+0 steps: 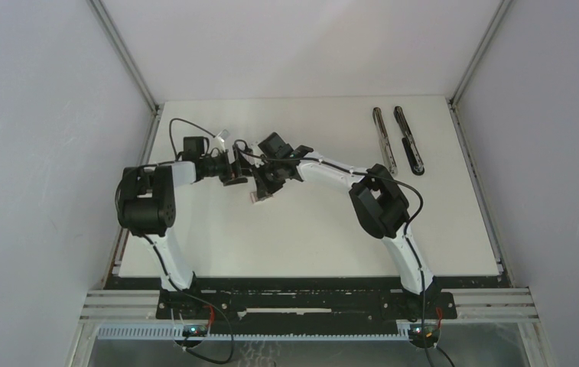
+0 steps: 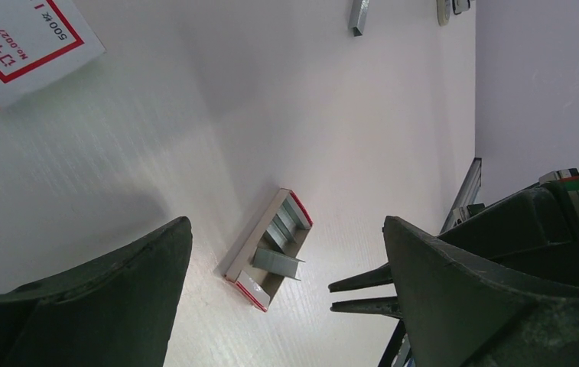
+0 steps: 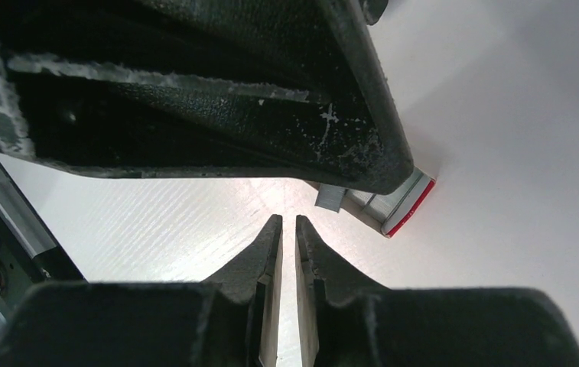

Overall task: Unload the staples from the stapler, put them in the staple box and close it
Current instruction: Place the staple in the staple box.

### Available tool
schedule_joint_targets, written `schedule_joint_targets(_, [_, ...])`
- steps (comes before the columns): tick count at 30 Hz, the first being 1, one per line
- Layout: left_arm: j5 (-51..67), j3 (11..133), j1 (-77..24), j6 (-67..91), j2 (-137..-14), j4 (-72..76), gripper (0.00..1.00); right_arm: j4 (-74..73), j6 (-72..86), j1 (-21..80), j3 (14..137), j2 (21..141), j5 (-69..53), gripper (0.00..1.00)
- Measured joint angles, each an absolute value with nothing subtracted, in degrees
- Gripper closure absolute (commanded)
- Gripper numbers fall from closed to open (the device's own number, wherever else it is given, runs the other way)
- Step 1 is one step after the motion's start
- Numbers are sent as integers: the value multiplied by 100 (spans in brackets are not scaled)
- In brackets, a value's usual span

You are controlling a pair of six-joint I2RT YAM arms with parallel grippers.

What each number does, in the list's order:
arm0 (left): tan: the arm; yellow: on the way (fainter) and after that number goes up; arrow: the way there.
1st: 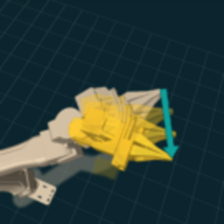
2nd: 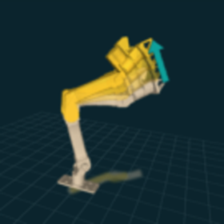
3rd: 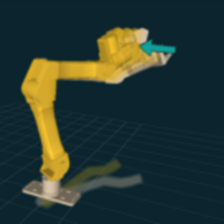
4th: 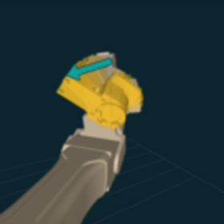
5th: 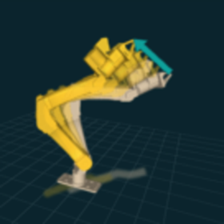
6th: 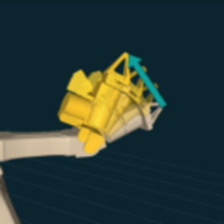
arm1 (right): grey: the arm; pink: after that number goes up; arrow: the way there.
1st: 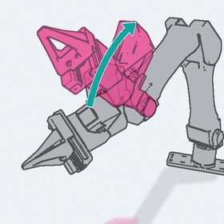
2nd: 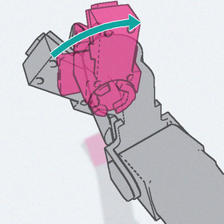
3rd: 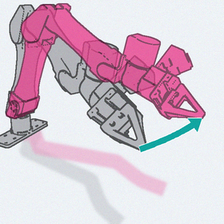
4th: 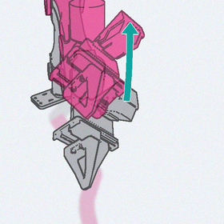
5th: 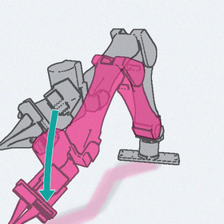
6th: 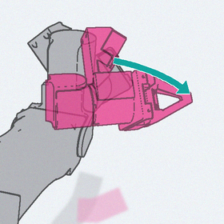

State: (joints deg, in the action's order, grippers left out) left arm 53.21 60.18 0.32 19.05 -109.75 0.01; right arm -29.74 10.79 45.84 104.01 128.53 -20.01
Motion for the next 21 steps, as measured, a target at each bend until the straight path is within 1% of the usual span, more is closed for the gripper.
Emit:
schedule_joint_targets(7, [5325, 6016, -40, 2051, -10997, 86, 0, -2982, 1076, 4565, 10385, 12853, -1916, 90])
schedule_joint_targets(21, [5489, 5999, -75, 2165, -11069, 134, 1, -2899, 1238, 4383, 10106, 12873, -2161, 89])
